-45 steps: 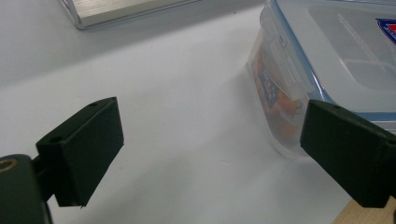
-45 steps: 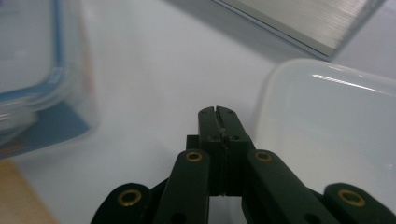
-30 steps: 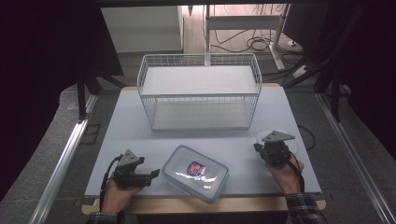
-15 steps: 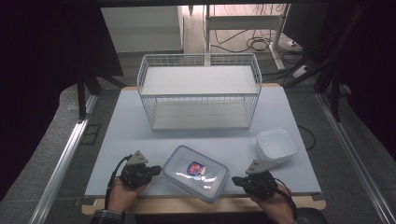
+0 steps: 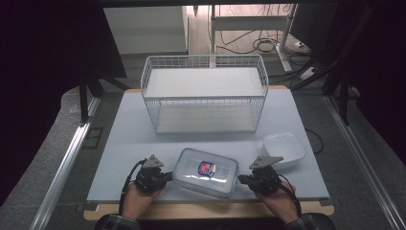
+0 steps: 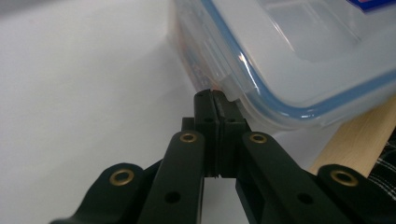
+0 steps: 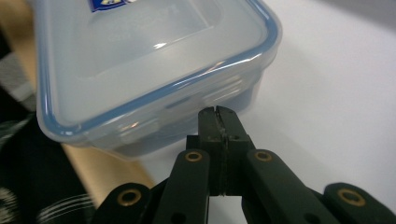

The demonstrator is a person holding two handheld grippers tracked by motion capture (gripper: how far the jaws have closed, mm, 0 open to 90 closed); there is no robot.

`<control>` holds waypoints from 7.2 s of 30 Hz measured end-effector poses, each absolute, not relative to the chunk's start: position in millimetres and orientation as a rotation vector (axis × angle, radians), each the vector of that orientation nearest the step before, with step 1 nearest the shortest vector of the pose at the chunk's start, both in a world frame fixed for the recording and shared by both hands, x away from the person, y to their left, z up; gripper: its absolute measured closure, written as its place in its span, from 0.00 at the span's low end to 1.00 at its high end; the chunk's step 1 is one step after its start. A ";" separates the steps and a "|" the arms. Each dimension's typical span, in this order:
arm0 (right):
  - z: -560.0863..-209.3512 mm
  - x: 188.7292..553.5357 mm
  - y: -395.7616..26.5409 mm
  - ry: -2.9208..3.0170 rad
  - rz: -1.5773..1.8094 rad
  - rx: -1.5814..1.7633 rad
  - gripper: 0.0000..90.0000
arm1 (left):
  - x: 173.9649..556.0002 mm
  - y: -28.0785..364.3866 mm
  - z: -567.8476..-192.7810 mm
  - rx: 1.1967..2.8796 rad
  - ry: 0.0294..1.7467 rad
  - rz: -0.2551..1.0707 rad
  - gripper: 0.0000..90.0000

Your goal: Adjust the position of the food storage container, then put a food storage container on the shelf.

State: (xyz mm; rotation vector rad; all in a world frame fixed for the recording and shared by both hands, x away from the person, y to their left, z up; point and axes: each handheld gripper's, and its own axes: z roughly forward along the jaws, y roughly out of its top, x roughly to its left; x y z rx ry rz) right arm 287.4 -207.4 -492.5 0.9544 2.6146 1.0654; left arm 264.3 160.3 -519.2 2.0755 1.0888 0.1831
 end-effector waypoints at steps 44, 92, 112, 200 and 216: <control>-476.0 294.8 -246.1 2.405 1.210 0.896 0.10 | 253.5 187.3 -515.0 1.939 1.055 0.390 0.06; -487.2 348.2 -198.6 2.698 1.268 1.127 0.10 | 328.5 151.3 -515.7 1.941 0.977 -0.176 0.12; -487.1 344.7 -214.7 2.786 1.375 1.296 0.38 | 302.9 162.9 -513.9 1.854 1.013 -0.246 0.38; -316.8 417.0 -195.8 2.343 1.676 1.087 0.53 | 383.9 189.7 -334.5 1.692 0.920 0.105 0.57; -296.4 453.2 -188.6 2.311 1.696 1.105 0.52 | 417.9 194.3 -311.8 1.681 0.936 0.122 0.57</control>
